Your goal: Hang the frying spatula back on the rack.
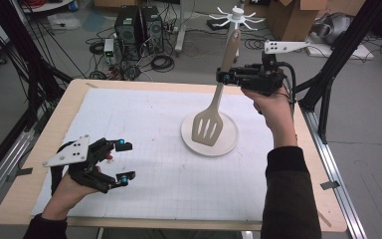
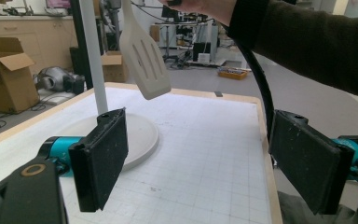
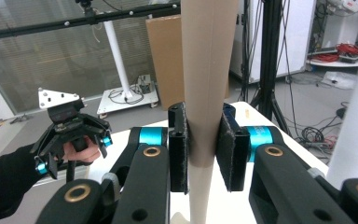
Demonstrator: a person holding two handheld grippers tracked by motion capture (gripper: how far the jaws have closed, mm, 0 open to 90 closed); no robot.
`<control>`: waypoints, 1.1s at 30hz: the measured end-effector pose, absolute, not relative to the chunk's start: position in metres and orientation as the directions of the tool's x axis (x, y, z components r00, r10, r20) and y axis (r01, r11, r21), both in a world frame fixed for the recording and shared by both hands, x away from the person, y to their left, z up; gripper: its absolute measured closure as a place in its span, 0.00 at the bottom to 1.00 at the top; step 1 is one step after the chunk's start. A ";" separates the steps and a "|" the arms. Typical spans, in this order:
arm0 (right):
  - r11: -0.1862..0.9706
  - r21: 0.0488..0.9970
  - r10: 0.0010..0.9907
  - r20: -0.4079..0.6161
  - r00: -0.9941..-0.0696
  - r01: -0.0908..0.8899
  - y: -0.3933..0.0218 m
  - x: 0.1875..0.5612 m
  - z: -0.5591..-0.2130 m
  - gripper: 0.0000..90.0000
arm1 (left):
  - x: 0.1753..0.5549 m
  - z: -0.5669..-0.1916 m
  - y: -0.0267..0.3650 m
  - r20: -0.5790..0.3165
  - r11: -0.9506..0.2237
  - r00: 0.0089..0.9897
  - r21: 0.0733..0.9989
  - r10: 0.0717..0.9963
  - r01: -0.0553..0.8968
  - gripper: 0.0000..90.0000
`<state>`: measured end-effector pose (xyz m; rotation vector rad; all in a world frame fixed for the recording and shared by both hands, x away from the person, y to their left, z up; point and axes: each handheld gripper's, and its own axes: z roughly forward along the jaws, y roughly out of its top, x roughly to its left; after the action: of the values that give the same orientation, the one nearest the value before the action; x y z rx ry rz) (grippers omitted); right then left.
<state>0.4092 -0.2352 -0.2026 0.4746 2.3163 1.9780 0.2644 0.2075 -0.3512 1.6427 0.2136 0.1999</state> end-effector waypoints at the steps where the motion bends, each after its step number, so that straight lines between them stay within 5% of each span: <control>1: 0.120 0.974 0.275 0.155 -0.949 0.194 -0.237 0.413 -0.204 0.85 | 0.265 -0.351 0.208 0.006 -0.084 0.966 0.996 0.260 0.017 0.22; 27: 0.136 0.974 0.390 0.113 -0.914 0.179 -0.223 0.426 -0.210 0.83 | 0.268 -0.358 0.203 -0.002 -0.089 0.968 0.996 0.253 0.025 0.22; 33: 0.144 0.976 0.446 0.084 -0.891 0.164 -0.222 0.421 -0.212 0.67 | 0.268 -0.358 0.204 -0.003 -0.092 0.967 0.995 0.255 0.028 0.22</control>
<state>0.4215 -0.2218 -0.2124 0.5983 2.1934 1.8231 0.2676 0.2035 -0.3577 1.6566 0.2172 0.1926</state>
